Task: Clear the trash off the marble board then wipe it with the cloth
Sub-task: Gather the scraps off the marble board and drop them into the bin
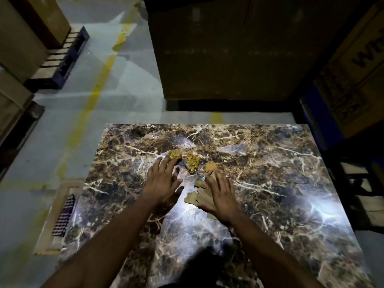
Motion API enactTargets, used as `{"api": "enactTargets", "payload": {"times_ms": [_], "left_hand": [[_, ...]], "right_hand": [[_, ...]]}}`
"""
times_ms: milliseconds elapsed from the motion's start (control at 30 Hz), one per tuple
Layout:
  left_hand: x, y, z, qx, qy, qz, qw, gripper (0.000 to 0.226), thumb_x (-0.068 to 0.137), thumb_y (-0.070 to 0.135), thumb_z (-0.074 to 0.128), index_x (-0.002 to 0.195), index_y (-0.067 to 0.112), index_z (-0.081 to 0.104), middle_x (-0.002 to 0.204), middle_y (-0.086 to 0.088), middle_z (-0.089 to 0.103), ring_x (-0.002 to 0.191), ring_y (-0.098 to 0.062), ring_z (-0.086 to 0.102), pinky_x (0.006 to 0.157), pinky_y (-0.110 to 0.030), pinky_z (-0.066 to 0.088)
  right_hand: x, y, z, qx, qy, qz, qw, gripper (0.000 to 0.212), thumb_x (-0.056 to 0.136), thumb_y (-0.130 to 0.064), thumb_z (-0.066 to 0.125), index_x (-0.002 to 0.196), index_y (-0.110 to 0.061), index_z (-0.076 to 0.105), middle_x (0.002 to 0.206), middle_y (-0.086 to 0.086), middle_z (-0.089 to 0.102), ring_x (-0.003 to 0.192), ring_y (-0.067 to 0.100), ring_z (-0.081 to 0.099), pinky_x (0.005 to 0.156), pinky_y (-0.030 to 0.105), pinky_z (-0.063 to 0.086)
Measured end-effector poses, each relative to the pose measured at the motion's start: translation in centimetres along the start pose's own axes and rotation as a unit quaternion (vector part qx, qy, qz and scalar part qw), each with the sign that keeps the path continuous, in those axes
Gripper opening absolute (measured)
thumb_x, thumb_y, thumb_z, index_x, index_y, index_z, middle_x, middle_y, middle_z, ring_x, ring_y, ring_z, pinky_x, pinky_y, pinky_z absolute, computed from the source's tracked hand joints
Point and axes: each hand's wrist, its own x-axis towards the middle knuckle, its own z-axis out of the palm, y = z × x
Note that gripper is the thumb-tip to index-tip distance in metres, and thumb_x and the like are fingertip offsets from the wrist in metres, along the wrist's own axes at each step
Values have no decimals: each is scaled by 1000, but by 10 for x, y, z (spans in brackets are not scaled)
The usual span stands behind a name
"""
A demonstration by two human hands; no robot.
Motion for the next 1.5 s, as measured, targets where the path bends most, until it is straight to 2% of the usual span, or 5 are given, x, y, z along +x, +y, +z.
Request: {"api": "enactTargets", "payload": {"times_ms": [233,433,867,1100,1500], "left_hand": [[61,-4,-6,-22,-65,19,997,75,94,67,49,156,47,13,170,-1,0,153,-43,-1,118,-68,11],[75,17,9,-25,-116,93,989,59,94,71,42,149,58,22,169,3,5,149,-41,12,113,-68,25],[-12,40,34,-238,-29,78,968,73,91,70,51,149,63,8,169,10,4,152,-23,9,120,-61,12],[-51,19,57,-160,-51,83,982,134,59,95,61,156,44,-17,162,8,-36,151,-23,-28,121,-57,-10],[-45,34,78,-76,-47,76,993,160,41,104,57,157,27,-22,164,-5,-31,151,-32,-28,119,-59,-17]], "right_hand": [[-71,14,16,-16,28,133,991,106,84,-92,30,163,-27,4,171,6,0,157,29,3,124,52,-6],[-99,5,28,-24,44,211,976,74,90,-67,47,150,-24,44,135,10,44,120,31,42,92,49,47],[-24,-3,-42,122,99,163,974,18,90,-21,57,93,-17,74,84,6,74,72,21,67,72,40,59],[24,20,-56,93,61,69,991,66,95,-60,50,155,-42,30,166,-1,24,150,24,21,120,59,16],[21,13,-8,-7,-12,-124,992,72,97,-74,37,159,-48,13,171,-7,6,157,20,7,125,56,-4]]}}
